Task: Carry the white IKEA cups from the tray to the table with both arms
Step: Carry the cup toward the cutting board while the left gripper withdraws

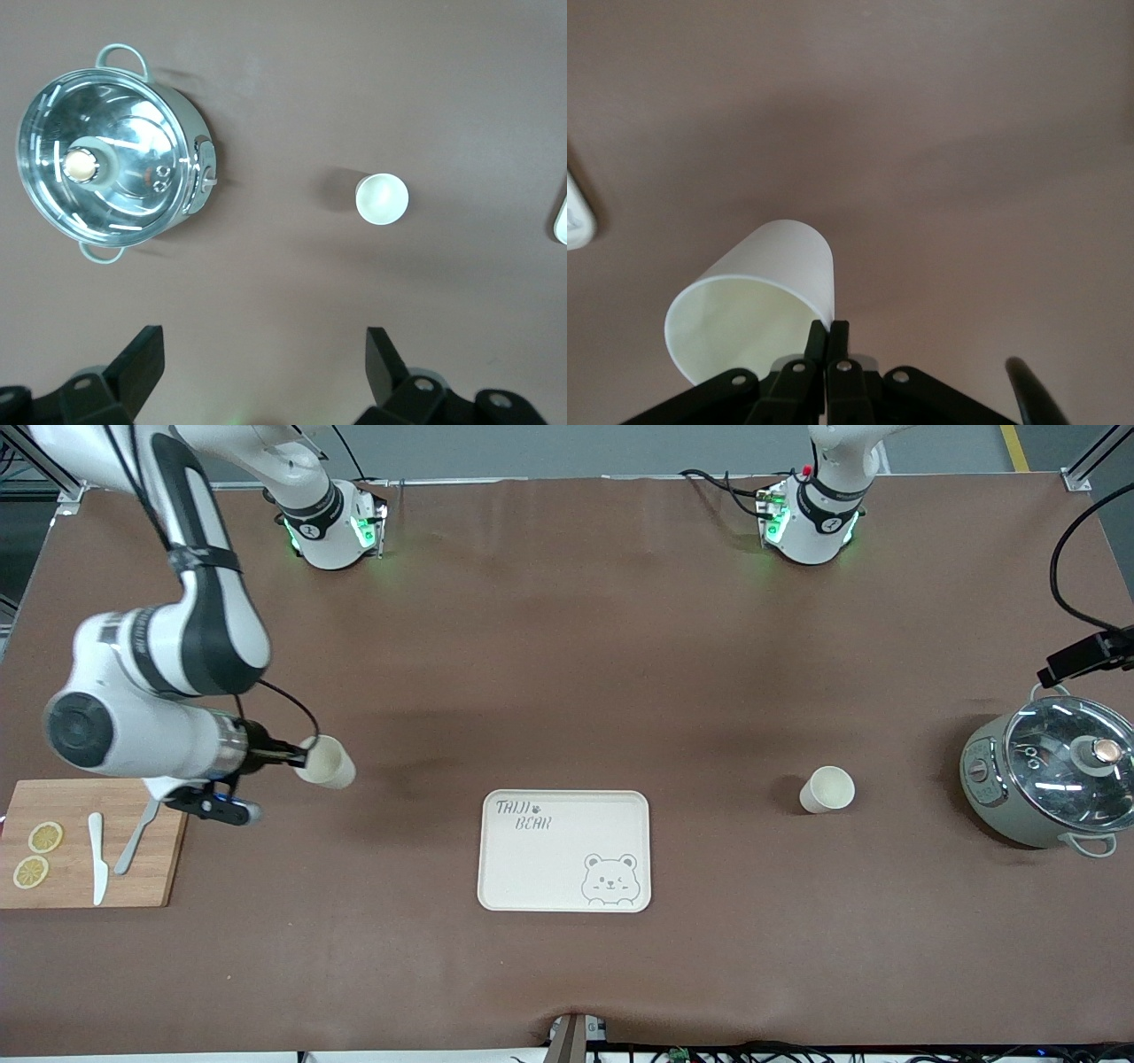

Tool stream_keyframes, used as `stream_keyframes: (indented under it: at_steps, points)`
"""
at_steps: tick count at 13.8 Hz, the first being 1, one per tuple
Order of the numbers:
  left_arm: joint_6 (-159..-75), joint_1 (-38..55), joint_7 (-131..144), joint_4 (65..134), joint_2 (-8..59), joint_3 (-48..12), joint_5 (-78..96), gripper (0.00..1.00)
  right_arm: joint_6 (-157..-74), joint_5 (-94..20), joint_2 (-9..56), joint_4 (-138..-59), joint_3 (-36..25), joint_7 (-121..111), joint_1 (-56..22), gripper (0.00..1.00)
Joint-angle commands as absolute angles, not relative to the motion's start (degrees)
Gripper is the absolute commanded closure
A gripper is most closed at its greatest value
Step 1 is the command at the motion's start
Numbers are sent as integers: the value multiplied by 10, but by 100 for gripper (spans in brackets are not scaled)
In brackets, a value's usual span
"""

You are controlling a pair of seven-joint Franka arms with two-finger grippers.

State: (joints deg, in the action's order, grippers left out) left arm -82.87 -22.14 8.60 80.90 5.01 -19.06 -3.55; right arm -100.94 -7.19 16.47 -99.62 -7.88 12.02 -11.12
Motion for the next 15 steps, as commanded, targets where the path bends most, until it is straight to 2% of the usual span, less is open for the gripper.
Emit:
stream_keyframes:
  at_steps: [1, 3, 6, 7, 15]
  points:
    - [-816, -222, 79, 824, 14, -194, -37, 0, -1044, -28, 91, -1098, -67, 12, -46, 100]
    - [-830, -222, 80, 842, -3, -197, -34, 0, -1111, -26, 89, -1159, -67, -51, -1, 100]
    - [-911, -223, 81, 924, -51, -194, 6, 0, -1216, -26, 97, -1237, -66, -121, 44, 100]
    - [-922, -223, 81, 932, -54, -194, 12, 0, -1250, -26, 99, -1258, -66, -146, 58, 100]
    - [-896, -221, 78, 890, -33, -193, 8, 0, -1286, -33, 159, -1267, -65, -187, 83, 100]
